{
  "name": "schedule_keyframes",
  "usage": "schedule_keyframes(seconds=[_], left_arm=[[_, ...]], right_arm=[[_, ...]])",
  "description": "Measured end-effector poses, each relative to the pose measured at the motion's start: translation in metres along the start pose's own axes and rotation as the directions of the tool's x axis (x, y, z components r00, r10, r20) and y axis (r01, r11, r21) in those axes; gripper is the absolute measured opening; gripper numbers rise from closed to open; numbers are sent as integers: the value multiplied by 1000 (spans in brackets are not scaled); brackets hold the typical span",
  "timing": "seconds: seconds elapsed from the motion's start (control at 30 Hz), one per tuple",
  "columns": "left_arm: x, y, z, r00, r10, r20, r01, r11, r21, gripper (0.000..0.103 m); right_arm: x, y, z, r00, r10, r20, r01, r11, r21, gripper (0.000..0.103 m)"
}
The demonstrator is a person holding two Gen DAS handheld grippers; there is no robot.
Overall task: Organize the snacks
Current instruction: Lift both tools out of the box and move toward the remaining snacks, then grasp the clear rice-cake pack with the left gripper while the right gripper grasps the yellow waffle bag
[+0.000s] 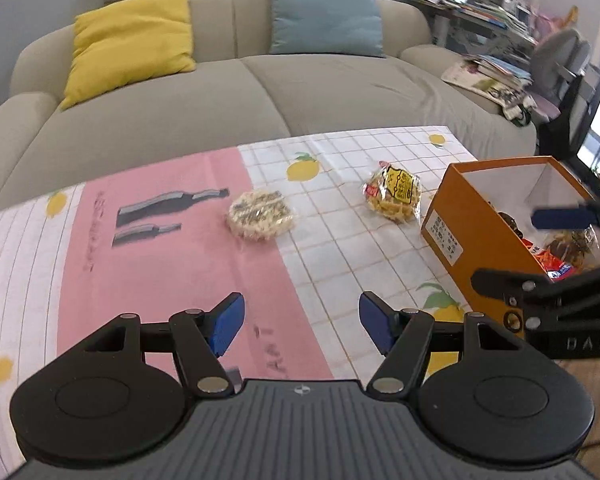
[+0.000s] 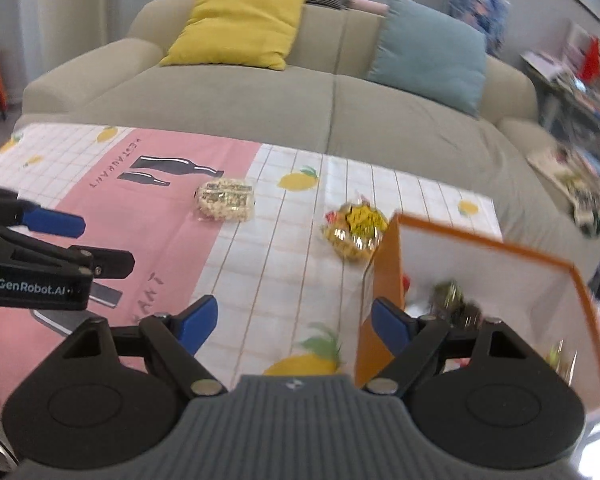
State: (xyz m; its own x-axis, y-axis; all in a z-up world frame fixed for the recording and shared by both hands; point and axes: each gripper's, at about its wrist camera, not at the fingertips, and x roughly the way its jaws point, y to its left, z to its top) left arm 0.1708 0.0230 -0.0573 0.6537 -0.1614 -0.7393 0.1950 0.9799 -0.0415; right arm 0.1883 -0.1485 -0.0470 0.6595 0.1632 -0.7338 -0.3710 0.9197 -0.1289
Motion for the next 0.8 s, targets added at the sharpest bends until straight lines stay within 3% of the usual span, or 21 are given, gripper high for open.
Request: schedule_keyframes(seconds=[0.17, 0.23, 0.33, 0.43, 0.53, 0.6, 0.7, 0.8], left_arm=[[24, 7, 33, 1000, -27, -12, 27, 999, 29, 79], [37, 11, 43, 998, -50, -34, 51, 998, 28, 82], [59, 21, 58, 995, -60, -81, 59, 998, -14, 85], [84, 35, 71, 987, -58, -150, 42, 993, -110, 87], [110, 47, 81, 970, -94, -225, 47, 977, -207, 87], [128, 54, 85, 956, -133, -263, 57, 959, -277, 88], [148, 59, 91, 948, -121, -293, 15, 941, -339, 89], [164, 60, 99, 952, -77, -296, -29, 941, -337, 103]], right_arm=[[29, -20, 35, 997, 43, -62, -48, 995, -84, 83], [46, -27, 47, 993, 36, -111, -51, 991, -126, 93], [71, -38, 64, 982, 52, -180, -84, 981, -175, 95], [101, -49, 79, 959, 98, -267, -152, 970, -190, 97], [135, -59, 92, 919, 144, -367, -219, 960, -172, 100], [155, -63, 98, 913, 122, -390, -208, 960, -187, 100], [184, -69, 108, 891, 91, -446, -196, 961, -195, 100], [204, -76, 117, 869, 108, -482, -220, 958, -184, 100]])
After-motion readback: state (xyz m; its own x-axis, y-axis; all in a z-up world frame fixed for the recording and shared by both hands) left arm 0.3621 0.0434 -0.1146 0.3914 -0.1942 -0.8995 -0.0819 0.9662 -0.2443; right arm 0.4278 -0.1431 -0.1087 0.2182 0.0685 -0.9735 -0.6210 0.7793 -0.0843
